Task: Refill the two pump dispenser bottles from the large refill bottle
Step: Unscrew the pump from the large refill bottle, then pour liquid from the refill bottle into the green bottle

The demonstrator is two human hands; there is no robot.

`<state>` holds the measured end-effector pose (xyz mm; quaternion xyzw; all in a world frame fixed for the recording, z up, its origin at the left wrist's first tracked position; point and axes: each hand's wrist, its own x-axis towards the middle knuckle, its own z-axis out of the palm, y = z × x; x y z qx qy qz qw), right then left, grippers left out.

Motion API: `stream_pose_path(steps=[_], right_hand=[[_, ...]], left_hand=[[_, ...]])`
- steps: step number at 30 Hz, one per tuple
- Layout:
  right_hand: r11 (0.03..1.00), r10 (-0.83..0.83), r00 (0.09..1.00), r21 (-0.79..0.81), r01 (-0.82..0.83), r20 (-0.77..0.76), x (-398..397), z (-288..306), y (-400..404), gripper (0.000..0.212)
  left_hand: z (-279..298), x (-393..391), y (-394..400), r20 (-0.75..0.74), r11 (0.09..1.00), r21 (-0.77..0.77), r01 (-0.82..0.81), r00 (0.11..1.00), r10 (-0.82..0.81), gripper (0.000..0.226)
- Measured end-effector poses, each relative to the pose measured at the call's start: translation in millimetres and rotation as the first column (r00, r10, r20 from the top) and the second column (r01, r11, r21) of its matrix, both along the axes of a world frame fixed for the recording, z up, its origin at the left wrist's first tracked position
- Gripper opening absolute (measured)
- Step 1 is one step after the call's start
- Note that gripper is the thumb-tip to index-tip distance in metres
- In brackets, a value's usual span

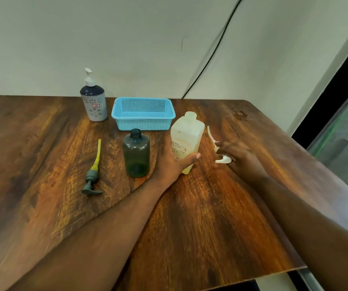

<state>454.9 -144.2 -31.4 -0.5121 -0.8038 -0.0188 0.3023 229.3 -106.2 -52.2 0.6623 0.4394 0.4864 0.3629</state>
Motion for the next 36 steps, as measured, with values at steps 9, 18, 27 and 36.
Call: stream_pose_path(steps=[9, 18, 27, 36], right_hand=[[0.981, -0.035, 0.999, -0.193, 0.031, -0.017, 4, -22, 8, 0.023], [0.943, -0.159, 0.984, -0.308, 0.126, -0.084, -5, -13, 5, 0.039], [0.939, -0.334, 0.769, -0.116, 0.325, -0.545, -71, 5, -20, 0.032], [0.907, -0.420, 0.589, -0.349, 0.238, -0.690, -148, -9, 1, 0.105]], left_hand=[[-7, 1, 7, -0.040, 1.000, -0.016, -0.019, 0.999, 0.019, 0.100], [-7, -2, 8, -0.019, 1.000, -0.006, -0.001, 1.000, 0.001, 0.093], [0, -11, -13, 0.150, 0.999, 0.015, 0.047, 0.988, -0.048, 0.083], [22, -80, -69, 0.345, 0.898, 0.277, -0.341, 0.908, 0.238, 0.014]])
